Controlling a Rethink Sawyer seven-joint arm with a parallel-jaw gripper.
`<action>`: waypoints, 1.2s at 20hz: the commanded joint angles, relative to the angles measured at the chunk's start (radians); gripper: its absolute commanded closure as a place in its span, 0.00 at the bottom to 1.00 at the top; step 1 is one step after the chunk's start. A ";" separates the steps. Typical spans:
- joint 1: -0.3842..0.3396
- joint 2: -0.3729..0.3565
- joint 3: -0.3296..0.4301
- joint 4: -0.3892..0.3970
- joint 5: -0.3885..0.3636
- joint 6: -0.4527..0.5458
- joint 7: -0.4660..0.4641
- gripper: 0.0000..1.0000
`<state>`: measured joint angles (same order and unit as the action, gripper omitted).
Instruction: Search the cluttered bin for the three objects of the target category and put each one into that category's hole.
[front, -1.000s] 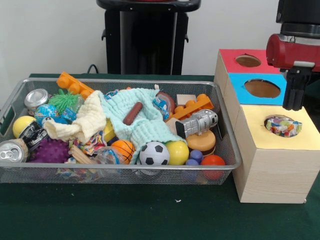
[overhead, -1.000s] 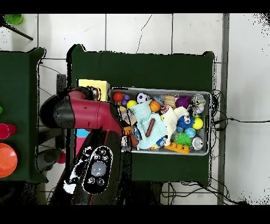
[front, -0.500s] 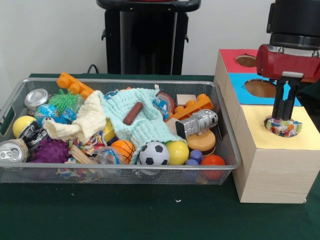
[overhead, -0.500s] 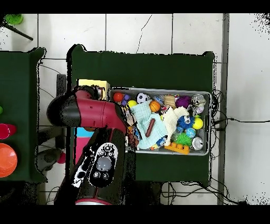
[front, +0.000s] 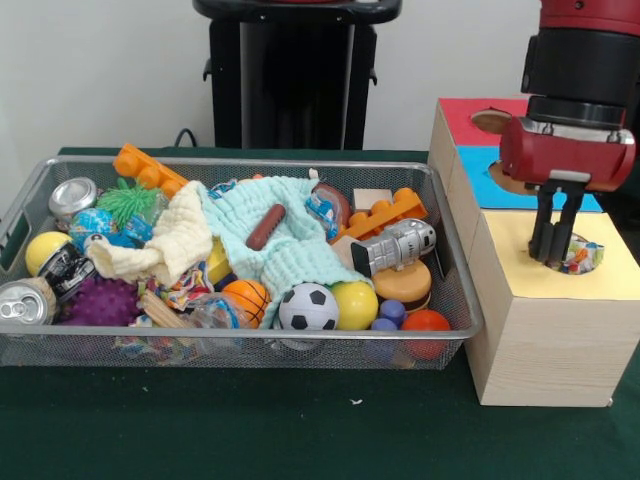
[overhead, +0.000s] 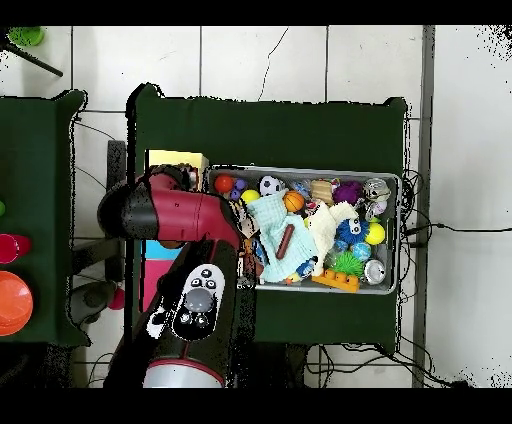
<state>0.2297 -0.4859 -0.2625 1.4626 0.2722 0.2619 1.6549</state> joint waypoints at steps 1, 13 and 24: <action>-0.031 0.058 0.094 0.057 -0.014 -0.014 0.169 1.00; -0.048 0.072 0.132 0.054 -0.015 0.089 0.126 1.00; -0.061 0.140 0.161 0.060 -0.064 -0.112 0.130 1.00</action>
<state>0.2092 -0.4725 -0.2390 1.4625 0.2723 0.2583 1.6549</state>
